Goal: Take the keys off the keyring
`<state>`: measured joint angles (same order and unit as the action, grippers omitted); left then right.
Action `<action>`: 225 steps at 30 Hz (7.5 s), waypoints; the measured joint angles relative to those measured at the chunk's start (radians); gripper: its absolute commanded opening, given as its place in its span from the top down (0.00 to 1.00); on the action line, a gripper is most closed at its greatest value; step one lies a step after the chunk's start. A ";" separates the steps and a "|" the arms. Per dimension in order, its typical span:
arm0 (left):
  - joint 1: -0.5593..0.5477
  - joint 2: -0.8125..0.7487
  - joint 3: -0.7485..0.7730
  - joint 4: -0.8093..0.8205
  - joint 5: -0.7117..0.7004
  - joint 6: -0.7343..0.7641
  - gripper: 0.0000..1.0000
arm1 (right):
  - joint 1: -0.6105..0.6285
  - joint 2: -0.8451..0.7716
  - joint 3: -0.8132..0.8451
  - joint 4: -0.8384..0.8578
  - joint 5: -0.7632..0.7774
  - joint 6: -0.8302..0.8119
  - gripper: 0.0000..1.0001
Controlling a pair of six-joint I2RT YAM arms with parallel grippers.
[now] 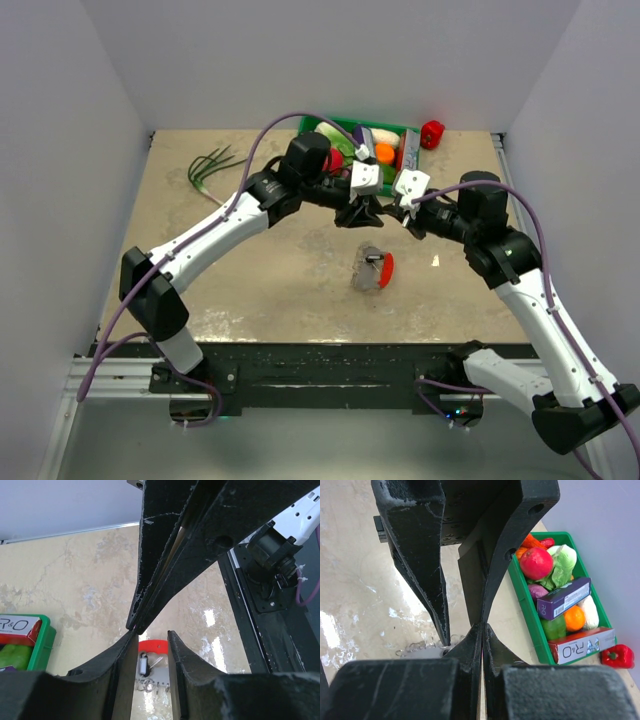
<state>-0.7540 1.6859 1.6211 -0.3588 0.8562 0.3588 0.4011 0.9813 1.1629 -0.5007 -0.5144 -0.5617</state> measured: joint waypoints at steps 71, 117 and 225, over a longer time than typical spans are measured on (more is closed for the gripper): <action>0.288 -0.218 -0.572 0.203 0.018 -0.026 0.28 | 0.082 0.793 -0.082 0.137 0.175 -0.266 0.96; 0.221 0.053 -0.505 0.398 0.090 0.022 0.26 | 0.008 0.558 -0.090 0.085 -0.113 -0.179 1.00; 0.028 -0.032 -0.666 0.599 -0.519 0.112 0.49 | -0.095 0.639 -0.035 -0.052 -0.355 -0.193 1.00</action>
<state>-0.7261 1.6539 0.9546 0.2398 0.3370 0.4709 0.3061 1.6199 1.1278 -0.5526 -0.8692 -0.7551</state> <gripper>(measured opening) 0.538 0.011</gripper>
